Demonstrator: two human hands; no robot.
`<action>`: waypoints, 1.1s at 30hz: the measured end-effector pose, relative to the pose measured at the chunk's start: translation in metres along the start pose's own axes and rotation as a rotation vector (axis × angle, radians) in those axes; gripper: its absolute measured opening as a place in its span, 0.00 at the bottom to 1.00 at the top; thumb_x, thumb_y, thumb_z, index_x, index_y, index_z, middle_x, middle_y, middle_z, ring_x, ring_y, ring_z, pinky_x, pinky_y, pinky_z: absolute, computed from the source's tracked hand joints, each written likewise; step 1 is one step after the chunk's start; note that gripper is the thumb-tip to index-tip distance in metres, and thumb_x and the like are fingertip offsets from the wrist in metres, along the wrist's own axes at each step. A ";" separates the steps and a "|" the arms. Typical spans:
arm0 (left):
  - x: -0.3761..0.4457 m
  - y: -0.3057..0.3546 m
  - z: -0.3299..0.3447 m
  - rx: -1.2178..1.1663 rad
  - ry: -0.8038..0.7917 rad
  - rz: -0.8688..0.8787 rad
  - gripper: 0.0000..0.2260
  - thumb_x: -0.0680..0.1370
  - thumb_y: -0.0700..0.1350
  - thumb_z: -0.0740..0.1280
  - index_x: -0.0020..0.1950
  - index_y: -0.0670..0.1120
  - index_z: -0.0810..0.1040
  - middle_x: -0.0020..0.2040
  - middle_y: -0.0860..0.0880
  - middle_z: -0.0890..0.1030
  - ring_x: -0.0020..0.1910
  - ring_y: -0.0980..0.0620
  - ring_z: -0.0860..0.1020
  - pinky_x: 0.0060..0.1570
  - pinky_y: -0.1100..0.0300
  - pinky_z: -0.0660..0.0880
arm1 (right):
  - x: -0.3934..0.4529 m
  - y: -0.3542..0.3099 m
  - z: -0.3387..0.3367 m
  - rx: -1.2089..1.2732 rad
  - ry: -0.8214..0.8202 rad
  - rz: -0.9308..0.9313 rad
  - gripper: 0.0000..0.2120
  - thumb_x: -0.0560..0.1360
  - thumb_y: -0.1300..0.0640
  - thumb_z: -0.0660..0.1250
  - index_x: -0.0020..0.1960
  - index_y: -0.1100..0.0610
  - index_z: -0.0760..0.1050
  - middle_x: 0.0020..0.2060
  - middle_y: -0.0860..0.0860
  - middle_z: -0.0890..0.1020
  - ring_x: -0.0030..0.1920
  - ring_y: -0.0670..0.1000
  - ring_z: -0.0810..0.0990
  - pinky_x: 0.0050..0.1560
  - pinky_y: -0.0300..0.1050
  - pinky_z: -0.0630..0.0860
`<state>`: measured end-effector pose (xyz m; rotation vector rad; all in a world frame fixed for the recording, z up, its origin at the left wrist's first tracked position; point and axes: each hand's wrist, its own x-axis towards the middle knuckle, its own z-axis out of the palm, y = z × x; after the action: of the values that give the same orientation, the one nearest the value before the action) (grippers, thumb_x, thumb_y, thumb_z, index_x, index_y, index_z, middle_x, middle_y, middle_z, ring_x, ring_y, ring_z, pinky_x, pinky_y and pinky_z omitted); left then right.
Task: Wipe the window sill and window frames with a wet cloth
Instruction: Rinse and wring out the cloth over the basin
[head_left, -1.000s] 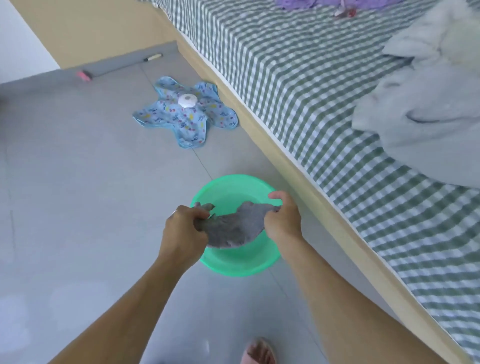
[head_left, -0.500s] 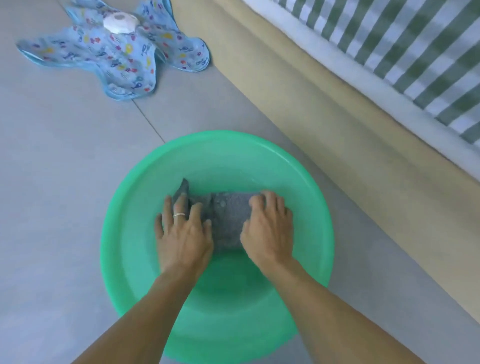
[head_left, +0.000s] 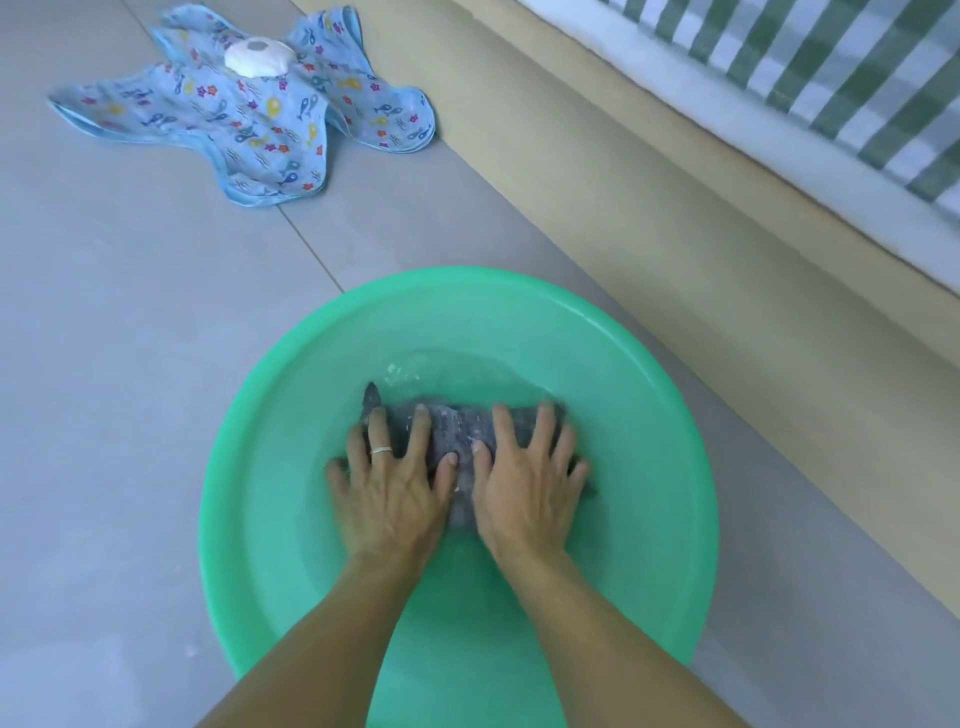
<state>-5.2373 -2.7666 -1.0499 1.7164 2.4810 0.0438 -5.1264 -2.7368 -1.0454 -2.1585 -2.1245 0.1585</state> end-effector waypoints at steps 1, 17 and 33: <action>-0.001 0.001 0.001 -0.028 0.043 0.036 0.22 0.76 0.60 0.63 0.67 0.52 0.75 0.60 0.40 0.75 0.52 0.40 0.72 0.45 0.47 0.69 | -0.004 -0.006 0.003 0.042 0.030 0.013 0.16 0.72 0.47 0.71 0.60 0.47 0.77 0.62 0.58 0.76 0.59 0.63 0.73 0.49 0.57 0.70; 0.005 -0.002 -0.040 -0.372 -0.023 -0.052 0.22 0.80 0.50 0.60 0.73 0.56 0.62 0.69 0.45 0.64 0.65 0.41 0.67 0.58 0.45 0.71 | 0.024 -0.016 -0.017 0.184 0.143 -0.031 0.16 0.74 0.46 0.66 0.59 0.52 0.75 0.56 0.57 0.78 0.56 0.62 0.74 0.50 0.58 0.69; 0.019 -0.002 -0.060 -0.873 -0.372 -0.227 0.16 0.81 0.54 0.61 0.46 0.43 0.79 0.42 0.43 0.79 0.42 0.45 0.77 0.46 0.55 0.72 | 0.030 -0.016 -0.040 0.178 0.050 0.015 0.15 0.79 0.49 0.57 0.49 0.56 0.79 0.53 0.55 0.80 0.56 0.59 0.74 0.53 0.53 0.66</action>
<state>-5.2528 -2.7468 -0.9921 0.9644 1.9107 0.6173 -5.1356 -2.7069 -1.0034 -2.0557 -1.9866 0.2801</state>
